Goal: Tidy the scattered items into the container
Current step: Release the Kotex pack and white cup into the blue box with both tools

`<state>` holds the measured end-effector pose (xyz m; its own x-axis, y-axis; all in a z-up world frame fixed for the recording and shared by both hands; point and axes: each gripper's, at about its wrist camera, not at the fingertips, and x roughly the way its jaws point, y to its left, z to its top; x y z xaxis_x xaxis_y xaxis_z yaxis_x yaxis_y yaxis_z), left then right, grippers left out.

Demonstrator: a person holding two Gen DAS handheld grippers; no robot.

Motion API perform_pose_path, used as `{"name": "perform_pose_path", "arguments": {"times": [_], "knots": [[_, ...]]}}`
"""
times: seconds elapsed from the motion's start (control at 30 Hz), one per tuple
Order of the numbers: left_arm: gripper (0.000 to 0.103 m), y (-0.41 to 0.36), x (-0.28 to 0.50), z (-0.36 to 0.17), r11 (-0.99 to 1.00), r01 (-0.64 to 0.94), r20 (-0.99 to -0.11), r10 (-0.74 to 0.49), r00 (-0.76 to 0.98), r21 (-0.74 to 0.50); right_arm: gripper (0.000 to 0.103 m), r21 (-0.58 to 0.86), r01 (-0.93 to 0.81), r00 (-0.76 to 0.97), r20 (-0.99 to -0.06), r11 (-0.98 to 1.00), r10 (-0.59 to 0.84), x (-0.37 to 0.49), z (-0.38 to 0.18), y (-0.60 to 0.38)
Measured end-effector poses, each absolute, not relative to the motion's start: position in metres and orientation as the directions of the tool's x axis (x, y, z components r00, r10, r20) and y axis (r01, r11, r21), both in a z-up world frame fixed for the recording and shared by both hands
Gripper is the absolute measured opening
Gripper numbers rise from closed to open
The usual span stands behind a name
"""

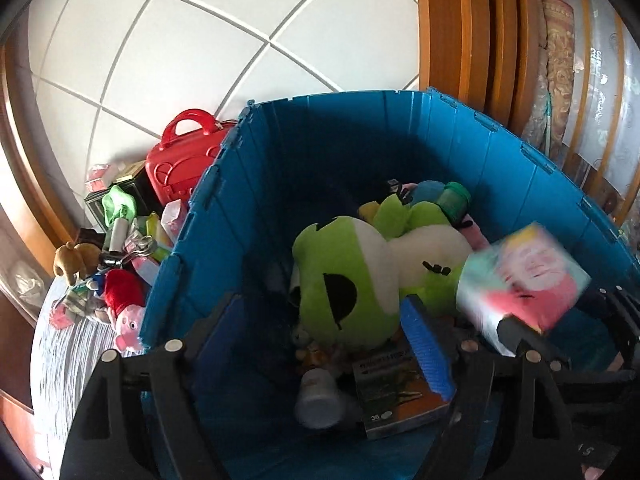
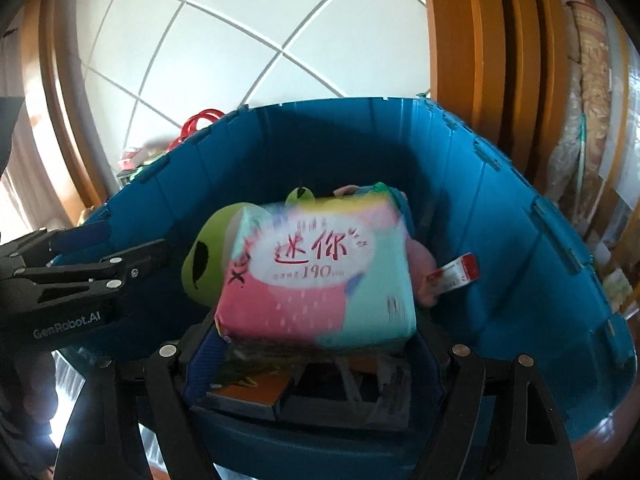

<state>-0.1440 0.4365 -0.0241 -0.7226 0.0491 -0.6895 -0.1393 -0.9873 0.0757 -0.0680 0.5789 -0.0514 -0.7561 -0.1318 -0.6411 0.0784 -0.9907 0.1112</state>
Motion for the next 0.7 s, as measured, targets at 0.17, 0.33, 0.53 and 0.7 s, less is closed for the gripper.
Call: {"name": "perform_pose_path", "arguments": {"times": [0.17,0.33,0.53,0.7], "knots": [[0.081,0.432,-0.141,-0.022,-0.989,-0.130,-0.684,0.048,-0.728,0.069,0.083,0.122,0.091,-0.753,-0.641,-0.988,-0.149,-0.067,-0.049,0.582],[0.081,0.430,-0.138,-0.020,-0.990,-0.131,-0.678,0.060,-0.733,0.055,0.089,0.118,0.092,-0.760,-0.633,-0.989,-0.146,-0.059,-0.044,0.582],[0.081,0.424,-0.123,-0.011,-0.991,-0.135,-0.649,0.096,-0.755,0.011,0.103,0.085,0.068,-0.781,-0.616,-0.994,-0.106,-0.049,-0.030,0.583],[0.081,0.415,-0.099,0.004,-0.993,-0.119,-0.583,0.104,-0.805,-0.014,0.103,0.091,0.063,-0.808,-0.580,-0.994,-0.104,-0.032,-0.018,0.585]]}}
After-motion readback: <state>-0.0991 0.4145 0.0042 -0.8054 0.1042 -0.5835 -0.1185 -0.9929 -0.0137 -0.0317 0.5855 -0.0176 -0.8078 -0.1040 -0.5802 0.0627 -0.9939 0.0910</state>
